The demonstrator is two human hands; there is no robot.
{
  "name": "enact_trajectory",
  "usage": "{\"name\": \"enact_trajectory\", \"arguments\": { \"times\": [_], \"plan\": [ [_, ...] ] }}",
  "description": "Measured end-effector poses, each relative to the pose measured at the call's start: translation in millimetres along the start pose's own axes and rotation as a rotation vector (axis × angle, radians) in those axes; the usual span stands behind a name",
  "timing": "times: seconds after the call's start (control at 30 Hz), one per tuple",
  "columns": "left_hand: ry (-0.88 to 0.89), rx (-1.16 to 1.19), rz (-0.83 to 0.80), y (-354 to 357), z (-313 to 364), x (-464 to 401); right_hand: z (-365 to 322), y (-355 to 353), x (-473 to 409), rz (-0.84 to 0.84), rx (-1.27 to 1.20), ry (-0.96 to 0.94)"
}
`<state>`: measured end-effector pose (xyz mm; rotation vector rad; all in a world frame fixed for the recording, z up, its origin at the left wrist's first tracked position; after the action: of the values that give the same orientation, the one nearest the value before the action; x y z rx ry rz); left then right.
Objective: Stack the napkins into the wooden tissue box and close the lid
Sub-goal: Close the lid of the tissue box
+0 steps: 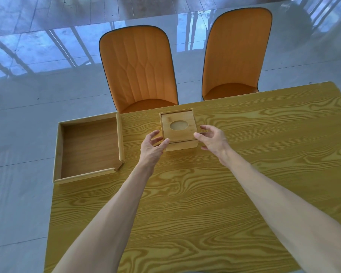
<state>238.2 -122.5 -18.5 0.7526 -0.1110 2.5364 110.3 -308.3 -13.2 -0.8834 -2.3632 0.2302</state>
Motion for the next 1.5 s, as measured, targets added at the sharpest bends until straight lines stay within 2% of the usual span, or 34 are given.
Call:
{"name": "enact_trajectory", "arguments": {
  "times": [0.37,0.43,0.57,0.63,0.77,1.03,1.33,1.5],
  "plan": [
    [0.051,-0.115,-0.022,0.9,1.1,-4.3,0.9,-2.3,-8.1,0.051,0.183,-0.067],
    [0.137,-0.257,-0.029,2.6,6.1,-3.1,-7.4,-4.2,-7.2,0.137,0.339,-0.165],
    [0.474,-0.835,-0.02,11.9,23.2,3.8,-40.1,4.6,-1.5,0.326,0.725,-0.451],
    [0.543,-1.003,-0.059,16.6,25.1,5.5,-54.2,16.0,-1.8,0.302,0.862,-0.524],
    [0.524,-1.184,-0.131,21.0,19.3,3.8,-75.2,38.6,-7.9,0.215,1.076,-0.584],
    [0.509,-1.235,-0.144,17.8,14.0,2.5,-96.4,55.8,-17.4,0.097,1.367,-0.666],
    [0.518,-1.22,-0.137,15.5,10.3,-1.9,-98.5,65.5,-23.3,0.089,1.466,-0.768],
    [0.518,-1.24,-0.123,14.5,11.4,-1.1,-97.1,64.0,-24.9,0.057,1.428,-0.784]
  ]
}}
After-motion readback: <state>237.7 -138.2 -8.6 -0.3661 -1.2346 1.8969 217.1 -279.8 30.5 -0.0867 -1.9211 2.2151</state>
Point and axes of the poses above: each hand's wrist, its own x-axis away from the middle knuckle, its own y-axis out of the palm, z = x × y, the point moved 5 cm from there along -x, towards the middle knuckle, and after that the axes turned 9 degrees about x, right-handed, at the moved point
